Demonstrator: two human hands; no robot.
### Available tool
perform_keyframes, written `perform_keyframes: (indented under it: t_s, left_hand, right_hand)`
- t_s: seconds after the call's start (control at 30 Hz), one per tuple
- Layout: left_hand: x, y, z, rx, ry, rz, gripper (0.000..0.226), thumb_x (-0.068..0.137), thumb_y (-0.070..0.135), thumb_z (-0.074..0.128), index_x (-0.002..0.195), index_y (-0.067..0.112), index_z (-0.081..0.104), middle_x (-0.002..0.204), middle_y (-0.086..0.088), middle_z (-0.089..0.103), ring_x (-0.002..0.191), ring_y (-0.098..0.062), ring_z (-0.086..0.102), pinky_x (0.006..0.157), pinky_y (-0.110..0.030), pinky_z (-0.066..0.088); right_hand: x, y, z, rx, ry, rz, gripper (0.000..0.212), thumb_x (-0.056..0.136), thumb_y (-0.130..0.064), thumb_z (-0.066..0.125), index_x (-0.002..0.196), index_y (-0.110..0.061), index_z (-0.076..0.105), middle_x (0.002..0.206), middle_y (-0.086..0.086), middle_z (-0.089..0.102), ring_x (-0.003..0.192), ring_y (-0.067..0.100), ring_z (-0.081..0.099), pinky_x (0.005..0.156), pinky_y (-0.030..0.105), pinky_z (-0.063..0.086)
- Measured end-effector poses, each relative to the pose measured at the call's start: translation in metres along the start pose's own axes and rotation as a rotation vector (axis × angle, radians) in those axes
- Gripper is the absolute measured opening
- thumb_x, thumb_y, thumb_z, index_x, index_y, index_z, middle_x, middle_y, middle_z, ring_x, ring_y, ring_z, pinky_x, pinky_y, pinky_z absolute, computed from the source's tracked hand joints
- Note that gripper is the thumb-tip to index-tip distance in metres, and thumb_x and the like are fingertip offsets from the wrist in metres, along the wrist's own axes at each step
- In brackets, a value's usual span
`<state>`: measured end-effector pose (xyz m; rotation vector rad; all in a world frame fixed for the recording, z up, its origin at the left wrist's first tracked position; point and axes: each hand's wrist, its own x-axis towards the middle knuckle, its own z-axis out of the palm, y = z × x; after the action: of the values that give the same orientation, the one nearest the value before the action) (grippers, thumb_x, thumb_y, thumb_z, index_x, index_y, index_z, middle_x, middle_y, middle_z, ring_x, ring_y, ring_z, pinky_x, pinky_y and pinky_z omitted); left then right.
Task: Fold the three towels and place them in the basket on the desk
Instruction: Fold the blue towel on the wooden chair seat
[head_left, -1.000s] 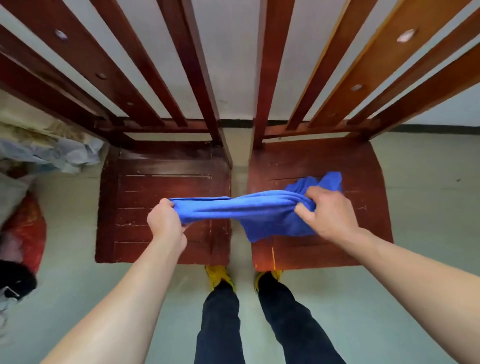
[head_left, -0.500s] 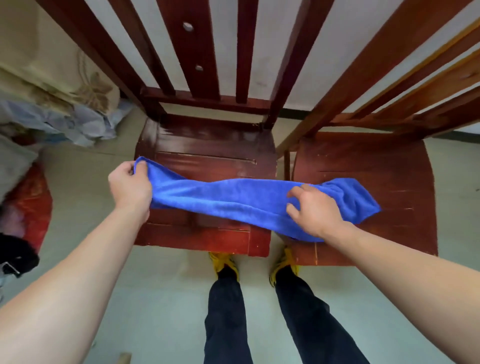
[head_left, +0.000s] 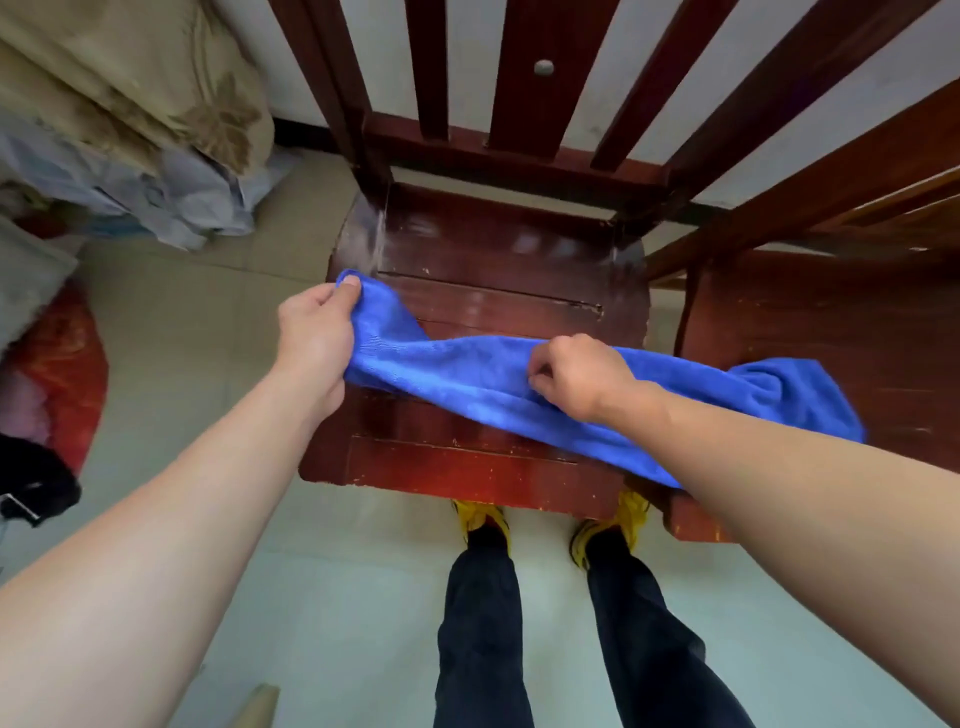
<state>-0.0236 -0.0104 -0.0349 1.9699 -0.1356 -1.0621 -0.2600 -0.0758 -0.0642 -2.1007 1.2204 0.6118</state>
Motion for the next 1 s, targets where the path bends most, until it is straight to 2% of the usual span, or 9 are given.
perform_keyframes:
  t_s: [0.13, 0.23, 0.3, 0.4, 0.53, 0.63, 0.8, 0.9, 1.0]
  left_hand:
    - [0.017, 0.03, -0.004, -0.172, -0.157, -0.109, 0.019, 0.098, 0.027, 0.048, 0.086, 0.019, 0.061, 0.075, -0.002, 0.062, 0.069, -0.016, 0.059, 0.063, -0.027, 0.048]
    - [0.026, 0.031, 0.003, -0.203, -0.254, -0.254, 0.021, 0.098, 0.036, 0.041, 0.105, 0.022, 0.056, 0.089, -0.002, 0.066, 0.08, -0.017, 0.06, 0.071, -0.03, 0.045]
    - [0.022, 0.013, 0.012, -0.097, -0.212, -0.288, 0.017, 0.096, 0.029, 0.043, 0.101, 0.021, 0.056, 0.095, -0.004, 0.065, 0.081, -0.016, 0.059, 0.073, -0.03, 0.044]
    - [0.002, -0.03, 0.025, 0.101, -0.143, -0.298, 0.01, 0.091, 0.016, 0.057, 0.1, 0.014, 0.053, 0.085, -0.008, 0.06, 0.064, -0.015, 0.054, 0.058, -0.027, 0.044]
    - [-0.019, -0.077, 0.037, 0.41, -0.042, -0.389, 0.03, 0.073, 0.029, 0.079, 0.082, 0.009, 0.058, 0.077, -0.013, 0.067, 0.052, -0.023, 0.061, 0.053, -0.032, 0.056]
    - [-0.029, -0.084, 0.043, 0.365, 0.118, -0.502, 0.045, 0.069, 0.03, 0.084, 0.093, 0.002, 0.058, 0.076, -0.017, 0.065, 0.048, -0.029, 0.066, 0.049, -0.038, 0.058]
    - [-0.039, -0.081, 0.054, 0.279, 0.255, -0.566, 0.058, 0.07, 0.03, 0.084, 0.102, 0.006, 0.042, 0.067, -0.008, 0.048, 0.051, -0.032, 0.067, 0.056, -0.043, 0.06]
    - [-0.043, -0.085, 0.052, 0.329, 0.236, -0.579, 0.043, 0.073, 0.03, 0.082, 0.086, 0.003, 0.051, 0.061, -0.009, 0.051, 0.054, -0.031, 0.068, 0.06, -0.045, 0.06]
    - [-0.043, -0.09, 0.045, 0.445, 0.183, -0.445, 0.026, 0.076, 0.022, 0.076, 0.066, 0.012, 0.055, 0.064, -0.007, 0.055, 0.063, -0.03, 0.064, 0.066, -0.039, 0.059]
  right_hand:
    - [0.005, 0.004, -0.021, 0.014, 0.178, 0.067, 0.018, 0.089, -0.023, 0.05, 0.099, -0.023, 0.065, 0.105, 0.005, 0.068, 0.099, 0.031, 0.06, 0.073, 0.035, 0.044]
    - [0.018, 0.006, -0.029, 0.034, 0.184, 0.102, 0.025, 0.088, -0.025, 0.055, 0.112, -0.021, 0.062, 0.113, 0.007, 0.063, 0.106, 0.031, 0.058, 0.081, 0.037, 0.047]
    - [0.023, 0.007, -0.023, 0.033, 0.137, 0.136, 0.032, 0.086, -0.03, 0.059, 0.117, -0.021, 0.058, 0.114, 0.006, 0.062, 0.107, 0.03, 0.058, 0.081, 0.037, 0.047]
    - [0.021, 0.012, -0.003, -0.025, 0.067, 0.179, 0.027, 0.084, -0.032, 0.061, 0.107, -0.019, 0.058, 0.104, 0.006, 0.066, 0.098, 0.03, 0.061, 0.069, 0.034, 0.044]
    - [0.01, 0.022, 0.012, 0.006, 0.011, 0.214, 0.018, 0.084, -0.035, 0.06, 0.094, -0.02, 0.063, 0.094, 0.006, 0.068, 0.091, 0.03, 0.062, 0.065, 0.031, 0.04]
    - [0.0, 0.027, 0.005, 0.155, 0.057, 0.218, 0.016, 0.082, -0.037, 0.062, 0.084, -0.021, 0.06, 0.08, 0.001, 0.063, 0.084, 0.028, 0.06, 0.063, 0.032, 0.04]
    - [-0.008, 0.044, -0.015, 0.311, 0.206, 0.257, 0.015, 0.084, -0.031, 0.055, 0.084, -0.017, 0.05, 0.072, 0.006, 0.06, 0.072, 0.031, 0.051, 0.061, 0.034, 0.033]
    - [-0.012, 0.055, -0.024, 0.342, 0.351, 0.286, 0.016, 0.09, -0.029, 0.053, 0.092, -0.014, 0.049, 0.07, 0.006, 0.057, 0.068, 0.03, 0.046, 0.06, 0.035, 0.031]
    - [-0.019, 0.062, -0.024, 0.325, 0.404, 0.3, 0.018, 0.093, -0.03, 0.052, 0.096, -0.013, 0.047, 0.07, 0.006, 0.056, 0.067, 0.031, 0.045, 0.059, 0.036, 0.032]
